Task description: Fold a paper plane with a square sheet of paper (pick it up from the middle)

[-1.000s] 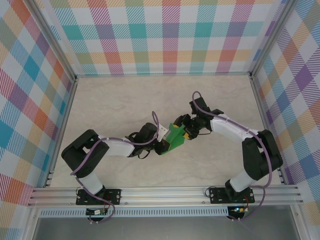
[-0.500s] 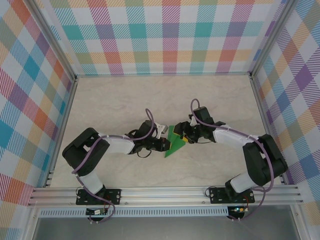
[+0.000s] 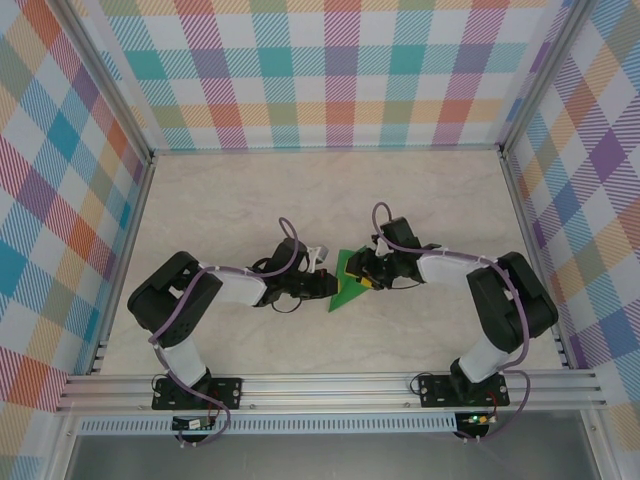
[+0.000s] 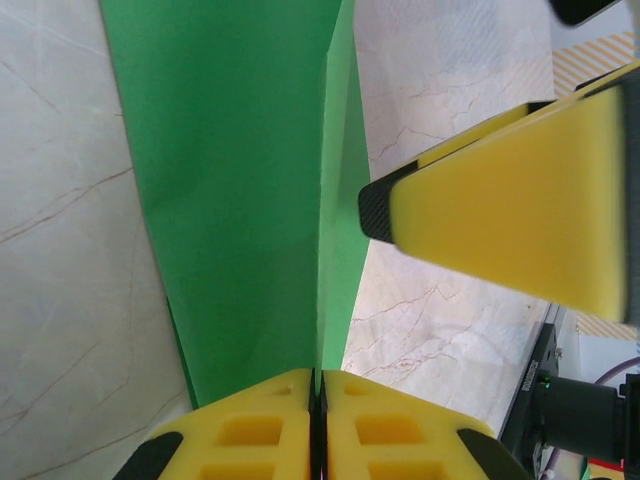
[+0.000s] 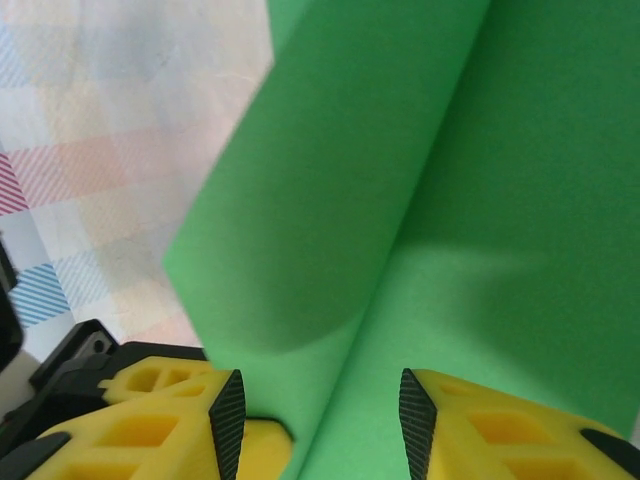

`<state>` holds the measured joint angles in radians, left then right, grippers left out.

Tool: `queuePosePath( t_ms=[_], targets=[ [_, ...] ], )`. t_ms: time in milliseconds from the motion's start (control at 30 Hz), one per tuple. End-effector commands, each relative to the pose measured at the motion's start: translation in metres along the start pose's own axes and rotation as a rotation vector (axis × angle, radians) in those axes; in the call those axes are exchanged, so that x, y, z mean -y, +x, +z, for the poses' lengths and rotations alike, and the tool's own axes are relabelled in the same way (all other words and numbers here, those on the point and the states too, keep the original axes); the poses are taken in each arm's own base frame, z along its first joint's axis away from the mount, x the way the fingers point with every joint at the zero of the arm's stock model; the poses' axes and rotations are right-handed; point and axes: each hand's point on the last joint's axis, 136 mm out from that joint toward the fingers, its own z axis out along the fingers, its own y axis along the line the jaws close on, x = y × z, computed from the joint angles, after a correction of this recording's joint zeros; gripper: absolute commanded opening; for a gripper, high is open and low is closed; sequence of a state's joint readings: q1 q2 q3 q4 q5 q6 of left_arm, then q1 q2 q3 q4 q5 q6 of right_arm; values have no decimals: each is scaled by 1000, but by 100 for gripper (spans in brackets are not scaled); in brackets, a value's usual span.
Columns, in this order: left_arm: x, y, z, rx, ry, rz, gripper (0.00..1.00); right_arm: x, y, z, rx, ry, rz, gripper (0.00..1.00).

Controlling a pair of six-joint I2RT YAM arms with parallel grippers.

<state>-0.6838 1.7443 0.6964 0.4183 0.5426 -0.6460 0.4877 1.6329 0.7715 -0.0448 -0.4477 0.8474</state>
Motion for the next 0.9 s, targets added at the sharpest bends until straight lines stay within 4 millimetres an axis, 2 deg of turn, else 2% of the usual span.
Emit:
queuePosePath(
  t_ms=[0,267,600,733,867],
  targets=[
    [-1,1,-1,-4,24,-25,10,-11,-5,3,-9,-32,-40,47],
    [0,1,0,-17,37,-30,11,-10,-9,10,-27,-18,-47,46],
    [-2,1,2,-28,34,-40,12,1,-8,17,-42,38,-32,46],
    [1,-2,-1,-21,33,-37,18,12,-5,20,-51,104,-30,46],
    [4,-5,-10,-12,5,-30,33,22,-3,24,-57,154,-21,46]
  ],
)
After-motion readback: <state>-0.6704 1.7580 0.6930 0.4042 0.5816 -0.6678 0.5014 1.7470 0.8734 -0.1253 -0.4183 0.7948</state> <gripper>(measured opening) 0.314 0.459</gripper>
